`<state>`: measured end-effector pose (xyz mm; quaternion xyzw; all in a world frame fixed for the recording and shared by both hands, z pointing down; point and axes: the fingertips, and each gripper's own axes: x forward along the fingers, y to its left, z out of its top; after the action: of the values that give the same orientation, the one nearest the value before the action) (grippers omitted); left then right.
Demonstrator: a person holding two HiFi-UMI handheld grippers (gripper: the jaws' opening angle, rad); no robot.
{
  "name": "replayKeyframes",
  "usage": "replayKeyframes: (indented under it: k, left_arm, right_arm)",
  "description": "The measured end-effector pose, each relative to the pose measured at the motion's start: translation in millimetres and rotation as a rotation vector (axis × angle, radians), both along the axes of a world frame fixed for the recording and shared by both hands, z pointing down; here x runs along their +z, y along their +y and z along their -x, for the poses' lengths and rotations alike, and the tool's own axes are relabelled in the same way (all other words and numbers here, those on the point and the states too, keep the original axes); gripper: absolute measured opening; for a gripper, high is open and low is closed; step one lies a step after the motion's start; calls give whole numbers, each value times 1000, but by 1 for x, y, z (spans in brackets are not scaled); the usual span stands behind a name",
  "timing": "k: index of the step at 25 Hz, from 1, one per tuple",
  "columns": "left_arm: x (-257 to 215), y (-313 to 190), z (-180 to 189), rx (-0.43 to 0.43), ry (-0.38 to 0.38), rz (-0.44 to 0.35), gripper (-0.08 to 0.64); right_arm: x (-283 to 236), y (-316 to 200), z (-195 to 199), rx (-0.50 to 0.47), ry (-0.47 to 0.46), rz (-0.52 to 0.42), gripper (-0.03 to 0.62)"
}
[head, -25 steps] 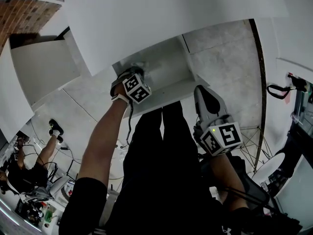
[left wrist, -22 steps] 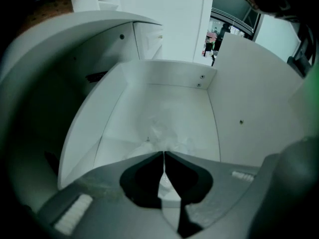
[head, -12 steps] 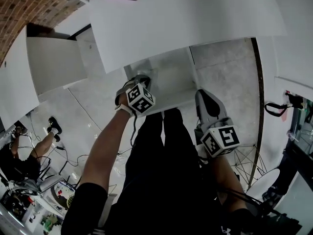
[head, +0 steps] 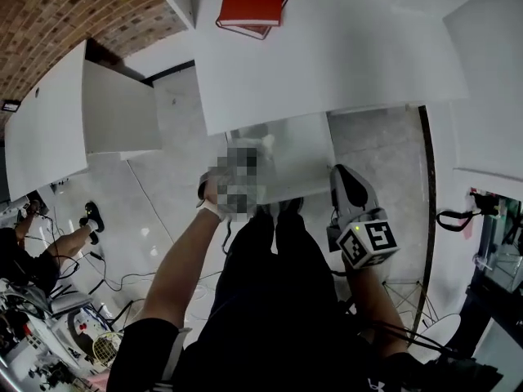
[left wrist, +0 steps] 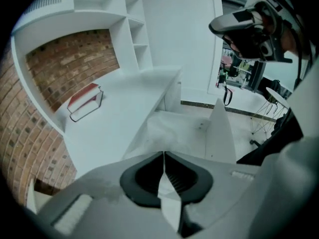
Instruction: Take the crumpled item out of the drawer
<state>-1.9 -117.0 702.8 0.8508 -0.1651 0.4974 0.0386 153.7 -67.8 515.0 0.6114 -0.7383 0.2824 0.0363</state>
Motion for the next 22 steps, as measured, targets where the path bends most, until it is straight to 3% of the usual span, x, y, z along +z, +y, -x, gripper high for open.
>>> replayKeyframes:
  k: [13, 22]
  left_arm:
    - [-97, -52, 18, -101, 90, -104, 12]
    - [-63, -118, 24, -130, 2, -103, 12]
  right_arm:
    - [-55, -24, 36, -67, 6, -94, 3]
    - [-67, -38, 21, -22, 10, -100, 2]
